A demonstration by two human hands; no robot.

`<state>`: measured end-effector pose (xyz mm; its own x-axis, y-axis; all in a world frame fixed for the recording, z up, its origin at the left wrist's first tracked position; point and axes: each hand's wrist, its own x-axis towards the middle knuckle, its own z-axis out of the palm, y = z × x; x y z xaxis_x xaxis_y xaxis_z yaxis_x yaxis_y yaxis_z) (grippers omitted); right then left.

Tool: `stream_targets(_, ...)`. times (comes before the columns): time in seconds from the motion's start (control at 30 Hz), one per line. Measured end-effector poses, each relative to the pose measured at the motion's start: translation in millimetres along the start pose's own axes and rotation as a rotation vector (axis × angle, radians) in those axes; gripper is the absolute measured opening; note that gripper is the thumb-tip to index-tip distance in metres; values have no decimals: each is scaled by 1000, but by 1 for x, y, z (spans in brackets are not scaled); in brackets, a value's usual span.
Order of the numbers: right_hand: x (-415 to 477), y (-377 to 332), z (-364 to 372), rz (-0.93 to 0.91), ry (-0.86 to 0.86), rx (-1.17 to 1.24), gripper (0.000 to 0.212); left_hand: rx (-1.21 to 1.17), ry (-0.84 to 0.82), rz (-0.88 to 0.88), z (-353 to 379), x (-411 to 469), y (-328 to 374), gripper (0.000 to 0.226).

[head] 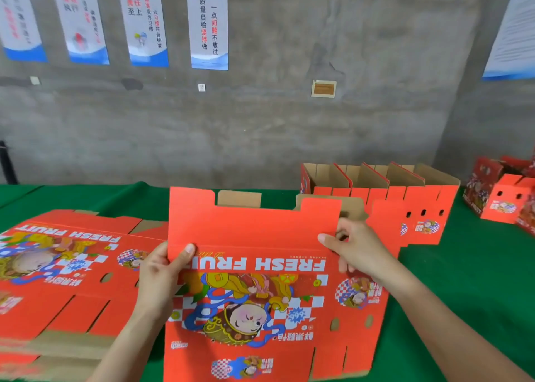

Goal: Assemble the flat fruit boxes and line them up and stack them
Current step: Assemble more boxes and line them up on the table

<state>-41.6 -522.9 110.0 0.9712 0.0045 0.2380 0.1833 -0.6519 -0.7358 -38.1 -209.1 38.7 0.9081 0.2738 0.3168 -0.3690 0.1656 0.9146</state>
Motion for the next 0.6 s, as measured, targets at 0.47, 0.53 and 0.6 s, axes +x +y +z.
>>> stream_targets(0.47, -27, 14, 25, -42, 195, -156, 55, -116, -193, 28, -14, -10, 6, 29)
stream_targets(0.53, -30, 13, 24, -59, 281, -118, 60, -133, -235, -1, -13, -10, 10, 29)
stream_targets(0.6, -33, 13, 24, -38, 334, -1, 60, -81, -310, -52, -11, -14, 14, 31)
